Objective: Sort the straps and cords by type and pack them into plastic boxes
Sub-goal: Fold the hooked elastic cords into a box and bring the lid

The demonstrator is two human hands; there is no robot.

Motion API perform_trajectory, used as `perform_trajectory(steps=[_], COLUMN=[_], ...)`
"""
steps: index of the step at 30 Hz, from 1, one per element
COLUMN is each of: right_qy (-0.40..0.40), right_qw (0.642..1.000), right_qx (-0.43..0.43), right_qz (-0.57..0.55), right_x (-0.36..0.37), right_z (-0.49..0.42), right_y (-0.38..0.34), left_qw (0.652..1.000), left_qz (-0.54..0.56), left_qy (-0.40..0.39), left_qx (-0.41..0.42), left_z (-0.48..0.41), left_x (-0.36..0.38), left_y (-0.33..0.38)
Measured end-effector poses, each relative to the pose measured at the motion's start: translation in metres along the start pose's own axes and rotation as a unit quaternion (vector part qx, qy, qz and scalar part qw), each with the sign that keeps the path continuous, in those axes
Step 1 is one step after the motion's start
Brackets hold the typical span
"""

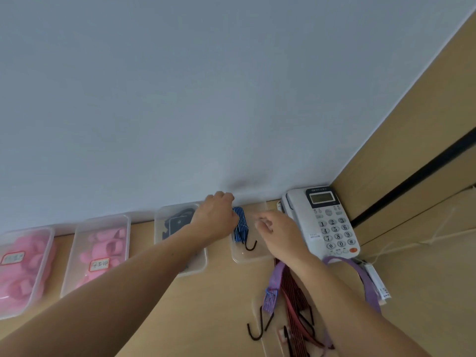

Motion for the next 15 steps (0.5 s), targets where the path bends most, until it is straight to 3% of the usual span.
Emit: perform_trajectory(steps=[8,12,15], right_qy=[-0.011,-0.028,-0.053], right_qw=[1.000,0.998,0.986], right_qx=[0.010,-0.022,-0.103], right_qz=[0.007,0.049,0.120], right_x=[-0.061,-0.068,-0.059], right_z=[0.030,0.044,0.056], right_y=[0.050,0.075,0.082], left_qw=[0.996,0.993,0.992], left_qz=[0.079,0.120,0.107], left_qy=[-0.010,0.005,-0.015], left_qx=[0.048,-0.002,-0.060], left_z=[0.028,0.043,0.058], left_x=[0.019,0.038,0.057], left_y=[0.076,0.099,0.104])
Point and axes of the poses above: each hand's wrist, its own z-axis away from the middle knuckle, its own x-axis out of the palm, y = z × x, the point moved 5 cm from there along -z, towards the middle knuckle, and after that the axes turned 15 degrees about x, right-handed, at the moved point
